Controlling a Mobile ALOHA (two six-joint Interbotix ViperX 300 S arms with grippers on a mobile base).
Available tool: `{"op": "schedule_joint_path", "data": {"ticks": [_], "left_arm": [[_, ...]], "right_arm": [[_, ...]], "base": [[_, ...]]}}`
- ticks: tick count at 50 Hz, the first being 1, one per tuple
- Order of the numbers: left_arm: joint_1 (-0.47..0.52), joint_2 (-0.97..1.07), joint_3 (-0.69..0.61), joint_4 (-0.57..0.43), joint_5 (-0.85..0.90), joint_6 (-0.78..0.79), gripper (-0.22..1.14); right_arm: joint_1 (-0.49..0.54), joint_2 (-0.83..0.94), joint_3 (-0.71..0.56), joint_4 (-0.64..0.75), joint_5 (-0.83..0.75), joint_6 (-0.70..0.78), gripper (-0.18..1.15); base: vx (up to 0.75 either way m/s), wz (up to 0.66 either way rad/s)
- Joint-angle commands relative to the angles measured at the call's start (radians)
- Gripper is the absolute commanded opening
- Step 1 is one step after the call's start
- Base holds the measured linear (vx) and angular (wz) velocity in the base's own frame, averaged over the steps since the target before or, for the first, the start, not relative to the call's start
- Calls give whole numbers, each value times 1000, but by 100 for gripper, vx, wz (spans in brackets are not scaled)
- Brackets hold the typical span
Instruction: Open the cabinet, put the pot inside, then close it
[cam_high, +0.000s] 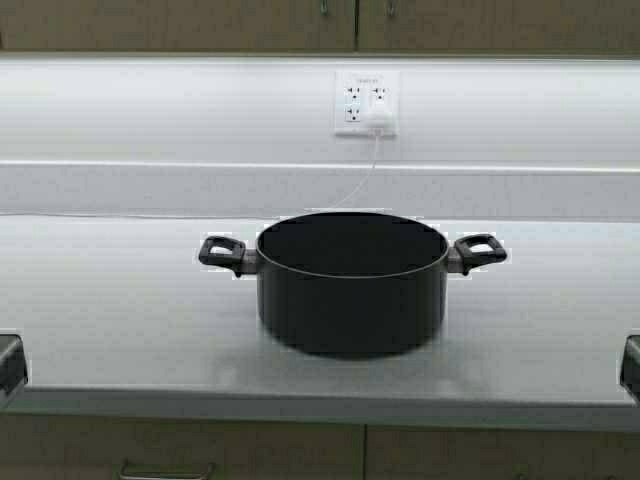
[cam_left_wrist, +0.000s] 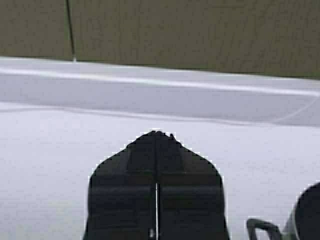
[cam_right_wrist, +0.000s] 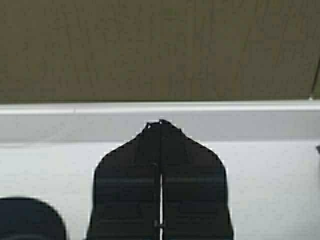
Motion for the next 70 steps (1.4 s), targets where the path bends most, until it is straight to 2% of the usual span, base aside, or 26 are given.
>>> {"op": "schedule_joint_path", "data": {"ticks": [1,4,7,12,14,16,17,20,23,34,39,43,49,52,58,63,70], "left_arm": [[-46,2,-12,3,-9,3,4],[-95,-2,-15,21,-11,15,9],[-160,-3,-14,60,-8,9,25],[-295,6,-15,78,8,-14,74],[-350,14,-21,67,2,-21,95],[-399,26,-31,49,-6,-25,110],[-419,32,-37,40,-11,-25,112],[-463,60,-54,29,-37,-25,105],[-476,103,-77,29,-72,-25,98],[-491,374,-173,28,-313,-21,99],[-528,520,-233,20,-396,-21,100],[-574,620,-288,-14,-446,-14,100],[-644,736,-371,-124,-525,48,99],[-678,785,-407,-201,-566,118,99],[-733,891,-495,-364,-657,302,99],[-756,957,-568,-468,-704,390,100],[-758,1025,-653,-509,-727,394,100]], "right_arm": [[15,-2,-14,0,2,6,7],[51,9,-14,2,2,14,16],[117,26,-18,-2,5,12,40],[247,60,-40,-3,5,9,98],[305,71,-51,-3,-3,6,113],[357,84,-66,-5,-18,5,112],[380,91,-74,-3,-32,5,109],[430,120,-95,-3,-78,2,98],[456,164,-118,-3,-127,-5,98],[462,419,-256,74,-285,-32,98],[500,529,-356,126,-304,-132,98],[574,620,-446,241,-316,-298,98],[672,699,-529,554,-400,-588,98],[718,738,-560,716,-468,-769,98],[759,808,-637,966,-568,-1006,98],[761,844,-680,1083,-584,-1034,98],[759,877,-695,1071,-595,-1009,98]], "base": [[14,3],[13,1],[11,0],[8,-1],[6,-1],[5,-1],[5,-1],[4,-1],[3,-1],[0,0],[-2,-1],[-2,-1],[-1,-1],[0,1],[0,0],[0,0],[0,0]]}}
